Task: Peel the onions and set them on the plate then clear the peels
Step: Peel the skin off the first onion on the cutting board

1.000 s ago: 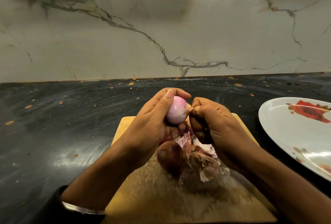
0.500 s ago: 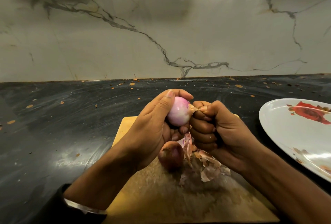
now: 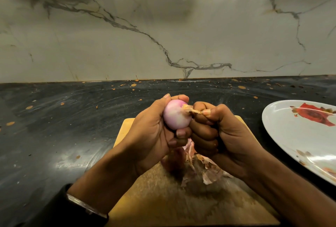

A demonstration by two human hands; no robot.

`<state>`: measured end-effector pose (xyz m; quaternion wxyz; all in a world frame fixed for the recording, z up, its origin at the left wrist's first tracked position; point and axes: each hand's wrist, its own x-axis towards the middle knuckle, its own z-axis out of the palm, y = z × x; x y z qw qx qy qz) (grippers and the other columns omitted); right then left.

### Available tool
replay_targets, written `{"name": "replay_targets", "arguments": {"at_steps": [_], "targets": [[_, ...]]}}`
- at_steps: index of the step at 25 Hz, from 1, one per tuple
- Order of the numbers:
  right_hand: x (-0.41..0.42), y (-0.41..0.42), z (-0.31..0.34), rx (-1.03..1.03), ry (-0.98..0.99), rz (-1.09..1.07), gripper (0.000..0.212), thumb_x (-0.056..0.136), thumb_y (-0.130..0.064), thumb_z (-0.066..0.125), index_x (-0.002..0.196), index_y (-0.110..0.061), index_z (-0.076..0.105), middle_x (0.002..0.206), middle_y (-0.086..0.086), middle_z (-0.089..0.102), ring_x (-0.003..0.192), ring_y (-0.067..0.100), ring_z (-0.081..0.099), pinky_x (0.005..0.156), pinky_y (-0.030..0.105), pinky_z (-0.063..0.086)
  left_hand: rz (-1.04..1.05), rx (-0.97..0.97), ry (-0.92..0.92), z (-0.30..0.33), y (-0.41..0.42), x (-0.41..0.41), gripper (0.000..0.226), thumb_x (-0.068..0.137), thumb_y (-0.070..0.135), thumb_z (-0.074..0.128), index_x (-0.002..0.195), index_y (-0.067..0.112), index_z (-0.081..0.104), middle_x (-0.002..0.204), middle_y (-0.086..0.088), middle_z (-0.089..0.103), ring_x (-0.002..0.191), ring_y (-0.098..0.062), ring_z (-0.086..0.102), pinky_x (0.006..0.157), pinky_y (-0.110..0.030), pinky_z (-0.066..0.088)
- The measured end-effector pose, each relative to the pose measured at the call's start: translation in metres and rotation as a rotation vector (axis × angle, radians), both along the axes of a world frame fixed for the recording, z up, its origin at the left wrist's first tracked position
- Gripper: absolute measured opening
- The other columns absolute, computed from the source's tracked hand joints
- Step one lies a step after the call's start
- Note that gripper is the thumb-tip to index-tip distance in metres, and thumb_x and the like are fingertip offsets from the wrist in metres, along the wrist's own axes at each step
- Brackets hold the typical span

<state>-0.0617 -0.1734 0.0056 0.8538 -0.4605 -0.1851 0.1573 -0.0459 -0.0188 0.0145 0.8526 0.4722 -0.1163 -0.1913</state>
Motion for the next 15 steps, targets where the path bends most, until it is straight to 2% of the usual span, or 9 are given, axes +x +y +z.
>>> {"name": "replay_targets", "arguments": {"at_steps": [2,4,7,9,12,15], "targets": [[0.001,0.0,0.002,-0.047,0.011,-0.035,0.017,0.076,-0.02,0.05,0.06,-0.021,0.045,0.049,-0.005,0.03,0.042,0.01,0.014,0.042,0.025,0.011,-0.004,-0.027,0.023,-0.001,0.0,0.0,0.035,0.09,0.039,0.042,0.105,0.013,0.058,0.076,-0.009,0.058,0.048,-0.014,0.044,0.041,-0.023,0.027],[0.002,-0.002,0.002,-0.204,-0.011,-0.17,0.031,0.089,-0.014,0.043,0.059,-0.02,0.045,0.05,-0.003,0.029,0.042,0.01,0.017,0.044,0.027,0.01,0.018,-0.033,0.013,-0.001,-0.001,0.001,0.037,0.093,0.041,0.04,0.107,0.011,0.056,0.079,-0.011,0.06,0.05,-0.014,0.045,0.041,-0.022,0.03],[0.002,0.0,0.002,-0.453,-0.212,-0.39,0.04,0.103,-0.007,0.033,0.066,-0.013,0.043,0.05,-0.001,0.035,0.04,0.004,0.034,0.041,0.019,0.022,0.056,0.024,0.004,0.0,-0.001,0.002,0.049,0.093,0.053,0.038,0.112,0.011,0.055,0.079,-0.01,0.062,0.054,-0.015,0.046,0.041,-0.022,0.035],[0.004,-0.002,0.001,-0.509,-0.24,-0.469,0.038,0.102,-0.005,0.031,0.065,-0.01,0.041,0.05,0.001,0.036,0.04,0.004,0.035,0.041,0.019,0.025,0.082,0.05,-0.001,0.001,-0.001,0.003,0.05,0.091,0.055,0.041,0.112,0.011,0.055,0.08,-0.009,0.062,0.055,-0.015,0.045,0.041,-0.022,0.037],[0.006,-0.008,0.0,-0.525,-0.244,-0.548,0.04,0.099,-0.009,0.035,0.06,-0.013,0.038,0.05,0.001,0.032,0.045,0.011,0.027,0.043,0.025,0.022,0.138,0.045,-0.008,0.001,0.004,0.006,0.041,0.096,0.049,0.042,0.11,0.013,0.056,0.087,-0.012,0.06,0.054,-0.014,0.045,0.042,-0.022,0.034],[0.008,-0.014,-0.003,-0.772,-0.46,-0.596,0.04,0.086,-0.028,0.047,0.047,-0.017,0.041,0.046,-0.001,0.033,0.045,0.011,0.029,0.044,0.026,0.026,0.168,0.052,0.003,0.0,0.007,0.009,0.04,0.099,0.049,0.04,0.109,0.013,0.056,0.088,-0.012,0.06,0.055,-0.014,0.044,0.041,-0.022,0.032]]}}
